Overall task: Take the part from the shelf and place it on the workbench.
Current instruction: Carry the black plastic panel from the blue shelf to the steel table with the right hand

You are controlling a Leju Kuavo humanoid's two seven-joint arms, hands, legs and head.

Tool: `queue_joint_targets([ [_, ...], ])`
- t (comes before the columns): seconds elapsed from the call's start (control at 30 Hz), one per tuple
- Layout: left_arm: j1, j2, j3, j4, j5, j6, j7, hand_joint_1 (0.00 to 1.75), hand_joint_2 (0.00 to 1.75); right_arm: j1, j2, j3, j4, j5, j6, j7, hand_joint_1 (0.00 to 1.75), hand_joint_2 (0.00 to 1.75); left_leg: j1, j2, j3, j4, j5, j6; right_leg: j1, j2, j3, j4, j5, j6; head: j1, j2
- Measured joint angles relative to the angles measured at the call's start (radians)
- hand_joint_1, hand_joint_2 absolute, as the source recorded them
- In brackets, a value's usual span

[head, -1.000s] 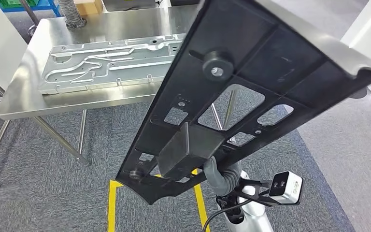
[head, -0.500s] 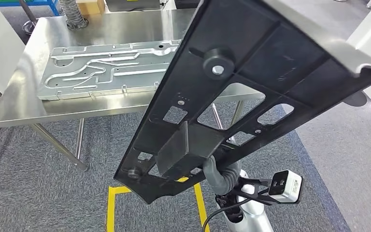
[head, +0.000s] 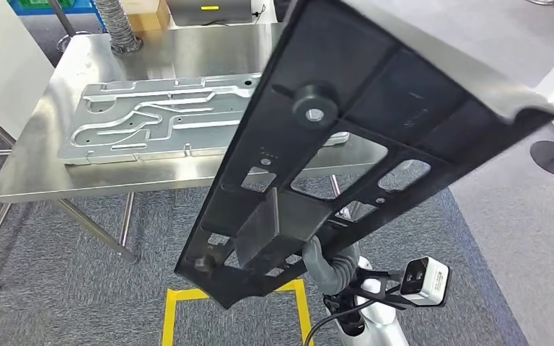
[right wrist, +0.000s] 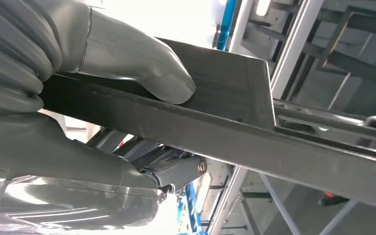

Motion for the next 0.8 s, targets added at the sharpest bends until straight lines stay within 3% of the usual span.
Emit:
queue_joint_targets([
  [0.03,0.002,0.0,0.0,0.0,0.0,0.0,0.001,0.0,0.0,0.002,0.0,0.0,0.0,0.001,0.001,0.0,1.75,1.75,0.0,0.001,-0.03,0.028,-0.015,-0.002,0.0,0.0,0.009,0.0,-0.009,0.0,0.0,0.0],
  [0.07,0.004,0.0,0.0,0.0,0.0,0.001,0.003,0.0,0.0,0.003,0.0,-0.001,0.0,0.001,0.002,0.0,1.75,1.75,0.0,0.002,-0.044,0.024,-0.01,-0.004,0.0,0.0,0.02,0.001,-0.018,0.001,0.0,0.0],
  [0.1,0.005,0.0,0.0,0.0,0.0,0.001,0.004,0.0,0.0,0.004,0.0,-0.002,0.0,0.001,0.003,0.0,1.75,1.75,0.0,0.003,-0.043,-0.015,0.019,-0.004,0.0,0.0,0.033,0.001,-0.028,0.003,0.0,0.0],
  [0.17,0.006,0.001,0.0,0.0,0.0,0.001,0.004,0.0,0.0,0.004,0.002,-0.002,0.0,0.001,0.004,0.0,1.75,1.75,0.0,0.005,-0.012,-0.144,0.119,-0.001,0.0,-0.001,0.06,0.003,-0.049,0.009,0.0,0.0],
  [0.23,0.006,0.001,0.0,0.0,-0.001,0.001,0.005,0.0,0.0,0.003,0.003,-0.003,-0.001,0.001,0.003,0.0,1.75,1.75,-0.005,0.007,0.007,-0.223,0.172,0.01,0.002,-0.001,0.071,0.005,-0.065,0.019,0.0,0.0],
  [0.37,0.005,0.0,0.0,0.0,-0.005,0.001,0.006,0.0,0.0,0.0,0.004,-0.005,-0.007,-0.002,-0.002,0.0,1.75,1.75,-0.005,0.005,0.022,-0.238,0.17,0.036,0.002,-0.005,0.064,0.034,-0.077,0.038,0.0,0.0],
  [0.43,0.004,0.0,0.0,0.0,-0.009,0.001,0.006,0.0,0.0,0.0,0.004,-0.006,-0.013,-0.004,-0.002,0.0,1.75,1.75,-0.002,0.005,0.035,-0.244,0.164,0.045,-0.001,-0.009,0.01,0.124,-0.1,0.047,0.0,0.0],
  [0.53,0.005,0.0,0.0,0.0,-0.01,0.001,0.004,0.0,0.0,0.009,0.003,-0.012,-0.018,-0.005,0.002,0.0,1.75,1.75,-0.003,0.005,0.055,-0.245,0.145,0.049,-0.005,-0.013,-0.117,0.294,-0.157,0.059,0.0,0.0],
  [0.57,0.006,0.0,0.0,0.0,-0.01,0.001,0.003,0.0,0.0,0.012,0.003,-0.014,-0.019,-0.006,0.004,0.0,1.75,1.75,-0.003,0.005,0.065,-0.245,0.136,0.049,-0.006,-0.014,-0.138,0.303,-0.155,0.059,0.0,0.0],
  [0.6,0.007,0.0,0.0,0.0,-0.01,0.001,0.003,0.0,0.0,0.014,0.002,-0.015,-0.02,-0.006,0.006,0.0,1.75,1.75,-0.003,0.004,0.077,-0.246,0.128,0.048,-0.005,-0.014,-0.14,0.276,-0.13,0.056,0.0,0.0],
  [0.67,0.007,-0.002,0.0,0.0,-0.01,0.0,0.003,0.0,0.0,0.015,0.002,-0.016,-0.024,-0.005,0.009,-0.001,1.75,1.75,-0.004,0.003,0.1,-0.247,0.11,0.046,0.0,-0.016,-0.108,0.149,-0.033,0.041,0.0,0.0],
  [0.73,0.006,-0.005,0.0,0.0,-0.01,0.0,0.002,0.0,0.0,0.014,0.003,-0.019,-0.027,-0.004,0.011,0.0,1.75,1.75,-0.006,0.002,0.114,-0.249,0.094,0.037,0.01,-0.019,-0.079,0.047,0.029,0.025,0.0,0.0],
  [0.8,0.005,-0.006,0.0,0.0,-0.011,0.001,0.002,0.0,0.0,0.014,0.004,-0.021,-0.03,-0.003,0.013,0.0,1.75,1.75,-0.007,0.002,0.123,-0.247,0.09,0.024,0.015,-0.018,-0.071,0.02,0.033,0.015,0.0,0.0],
])
